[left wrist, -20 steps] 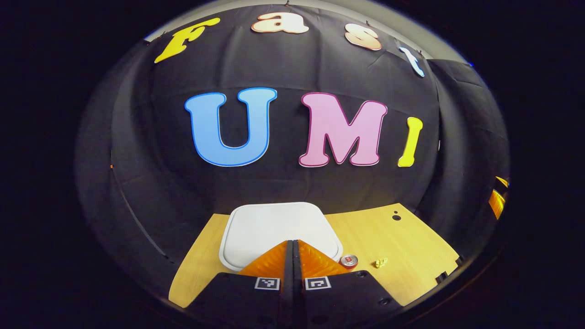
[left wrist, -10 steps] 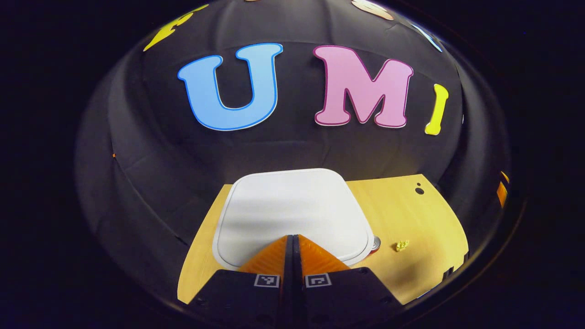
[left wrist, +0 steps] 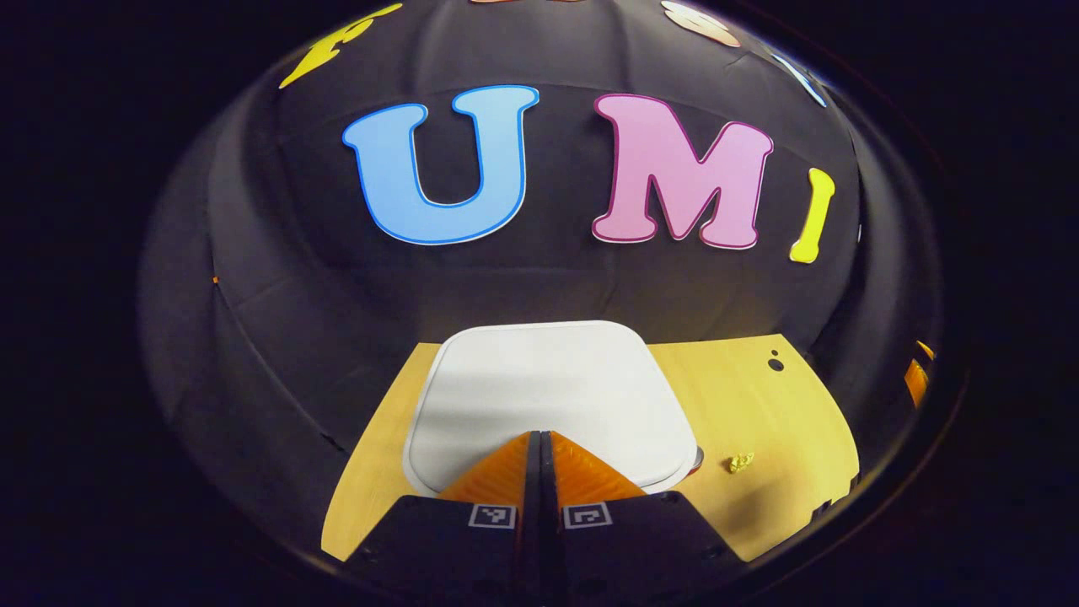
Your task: Press the lid of the desktop garbage bin to open it, pick up the crumpled paper on the desktop and throw it into the bin, then pick up the pop can on the desktop and drop it into the bin, and finally close the garbage bin lid.
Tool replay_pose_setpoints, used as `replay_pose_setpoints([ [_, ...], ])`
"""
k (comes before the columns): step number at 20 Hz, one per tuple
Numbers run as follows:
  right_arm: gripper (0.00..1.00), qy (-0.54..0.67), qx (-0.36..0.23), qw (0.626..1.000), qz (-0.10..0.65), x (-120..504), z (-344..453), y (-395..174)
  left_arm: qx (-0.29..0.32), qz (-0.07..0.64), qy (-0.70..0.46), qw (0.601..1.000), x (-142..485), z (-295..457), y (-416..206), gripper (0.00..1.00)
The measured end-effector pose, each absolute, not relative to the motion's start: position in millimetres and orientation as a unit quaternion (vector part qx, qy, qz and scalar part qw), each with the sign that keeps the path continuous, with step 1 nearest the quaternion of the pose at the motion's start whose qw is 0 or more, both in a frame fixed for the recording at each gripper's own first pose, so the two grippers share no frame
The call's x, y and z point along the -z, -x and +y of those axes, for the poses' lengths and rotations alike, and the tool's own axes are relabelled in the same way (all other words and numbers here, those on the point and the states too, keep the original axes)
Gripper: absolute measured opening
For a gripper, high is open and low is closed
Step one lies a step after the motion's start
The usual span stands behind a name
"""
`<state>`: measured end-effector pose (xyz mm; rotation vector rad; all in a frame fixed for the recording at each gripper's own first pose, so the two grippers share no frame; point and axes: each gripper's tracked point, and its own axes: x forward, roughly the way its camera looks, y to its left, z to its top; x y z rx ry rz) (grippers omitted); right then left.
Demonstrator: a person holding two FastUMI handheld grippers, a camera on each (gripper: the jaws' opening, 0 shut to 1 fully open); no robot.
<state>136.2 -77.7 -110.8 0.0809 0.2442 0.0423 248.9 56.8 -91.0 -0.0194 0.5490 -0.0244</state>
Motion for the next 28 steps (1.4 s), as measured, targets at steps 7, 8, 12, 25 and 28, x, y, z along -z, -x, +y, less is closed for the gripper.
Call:
replay_pose_setpoints([
  [7,0.97,-0.04,-0.017,0.987,0.157,125,-50,-138,0.038,0.18,-0.054,0.981,21,53,-250,0.07],
  [8,0.97,-0.04,-0.018,0.986,0.16,127,-46,-139,0.04,0.172,-0.055,0.983,15,52,-248,0.07],
  [12,0.97,-0.042,-0.023,0.981,0.187,149,-34,-152,0.048,0.152,-0.058,0.985,-6,53,-231,0.07],
  [25,0.97,-0.058,-0.073,0.929,0.359,277,4,-195,-0.029,0.068,-0.054,0.996,-50,98,-150,0.96],
  [28,0.98,-0.076,-0.079,0.895,0.432,333,16,-201,-0.05,0.066,-0.031,0.996,-49,103,-124,0.96],
])
